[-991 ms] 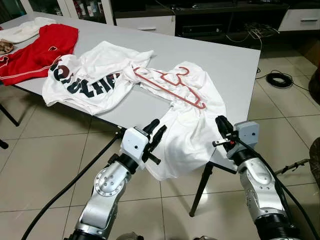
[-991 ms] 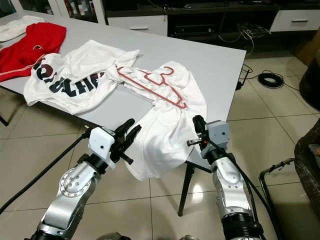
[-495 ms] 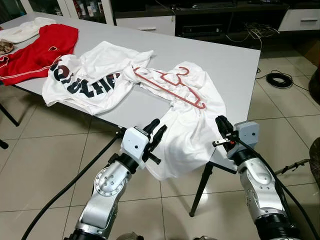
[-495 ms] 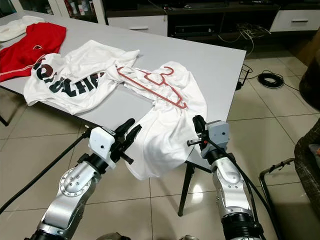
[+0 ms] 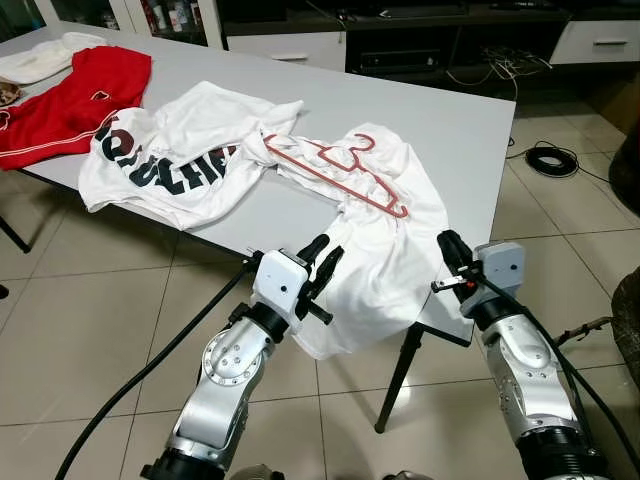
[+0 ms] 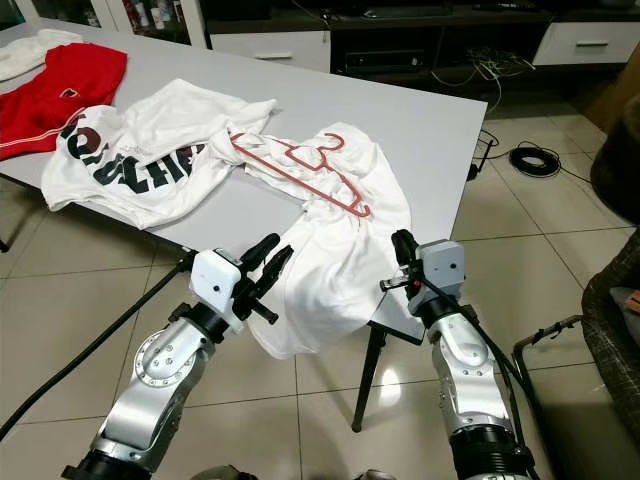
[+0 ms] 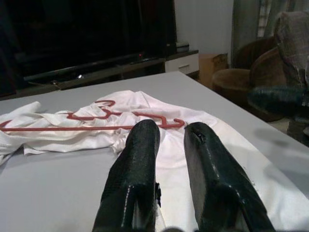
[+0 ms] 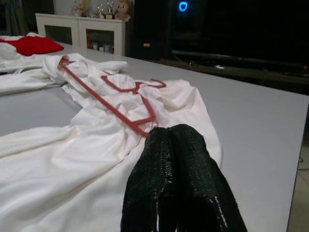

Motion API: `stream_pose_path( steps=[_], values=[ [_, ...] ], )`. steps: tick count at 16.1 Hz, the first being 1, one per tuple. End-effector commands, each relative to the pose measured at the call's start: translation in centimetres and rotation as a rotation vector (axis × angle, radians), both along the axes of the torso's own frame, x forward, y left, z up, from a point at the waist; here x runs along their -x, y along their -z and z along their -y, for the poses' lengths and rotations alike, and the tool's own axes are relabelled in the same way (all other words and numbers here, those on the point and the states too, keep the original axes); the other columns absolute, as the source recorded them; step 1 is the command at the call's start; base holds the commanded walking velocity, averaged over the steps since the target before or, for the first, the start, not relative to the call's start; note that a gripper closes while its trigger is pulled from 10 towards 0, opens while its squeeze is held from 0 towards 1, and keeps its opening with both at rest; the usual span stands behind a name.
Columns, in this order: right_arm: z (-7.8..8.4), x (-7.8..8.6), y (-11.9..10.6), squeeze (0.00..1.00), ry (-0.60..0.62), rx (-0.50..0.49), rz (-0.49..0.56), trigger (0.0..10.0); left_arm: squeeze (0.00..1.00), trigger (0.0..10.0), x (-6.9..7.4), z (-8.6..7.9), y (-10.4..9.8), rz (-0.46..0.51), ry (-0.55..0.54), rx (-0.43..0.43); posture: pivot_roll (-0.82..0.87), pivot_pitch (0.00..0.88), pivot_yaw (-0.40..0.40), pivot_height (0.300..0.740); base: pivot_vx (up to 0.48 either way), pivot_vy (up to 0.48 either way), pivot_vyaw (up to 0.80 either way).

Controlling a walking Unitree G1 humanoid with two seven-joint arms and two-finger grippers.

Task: Hang hanger

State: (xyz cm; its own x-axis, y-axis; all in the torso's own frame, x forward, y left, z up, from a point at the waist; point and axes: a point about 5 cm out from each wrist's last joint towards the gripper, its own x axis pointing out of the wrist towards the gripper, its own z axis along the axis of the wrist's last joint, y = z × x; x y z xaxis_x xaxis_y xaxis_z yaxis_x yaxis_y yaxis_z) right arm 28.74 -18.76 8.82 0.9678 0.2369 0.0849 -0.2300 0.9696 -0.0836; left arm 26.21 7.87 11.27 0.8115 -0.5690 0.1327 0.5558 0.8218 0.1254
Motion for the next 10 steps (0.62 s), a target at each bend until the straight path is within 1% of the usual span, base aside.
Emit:
stream_pose_path(
  steps=[1,2,4,7,8,9,10],
  values=[
    [0.4,0.0,-0.4,0.0,0.015,0.007,0.018,10.0,0.0,10.0,-0.3,0.3,-0.2,0.013,0.017,-0.005,-0.08,0.0,0.044,0.736,0.0,0.0,0.0],
    [0.3,0.0,-0.3,0.0,0.02,0.006,0.014,10.0,0.0,10.0,-0.6,0.4,-0.4,0.021,0.022,-0.008,-0.09,0.0,0.052,0.736,0.0,0.0,0.0],
    [0.3,-0.1,-0.3,0.0,0.023,0.007,0.012,10.0,0.0,10.0,-0.9,0.5,-0.6,0.029,0.024,-0.008,-0.09,0.0,0.052,0.736,0.0,0.0,0.0],
    [0.4,-0.1,-0.3,0.0,0.021,0.014,0.013,10.0,0.0,10.0,-0.8,0.5,-0.4,0.03,0.024,-0.009,-0.09,0.0,0.054,0.736,0.0,0.0,0.0],
    [0.6,-0.3,-0.6,0.0,0.007,0.052,0.029,10.0,0.0,10.0,-0.7,0.5,-0.3,0.03,0.024,-0.012,-0.08,0.0,0.055,0.736,0.0,0.0,0.0],
    [0.8,-0.9,-1.3,0.0,0.003,0.082,0.054,10.0,0.0,10.0,-0.7,0.4,-0.3,0.03,0.021,-0.013,-0.08,0.0,0.056,0.736,0.0,0.0,0.0],
    [1.1,-1.3,-1.7,0.0,0.01,0.083,0.063,10.0,0.0,10.0,-0.7,0.3,-0.3,0.031,0.019,-0.013,-0.08,0.0,0.056,0.736,0.0,0.0,0.0]
  ],
)
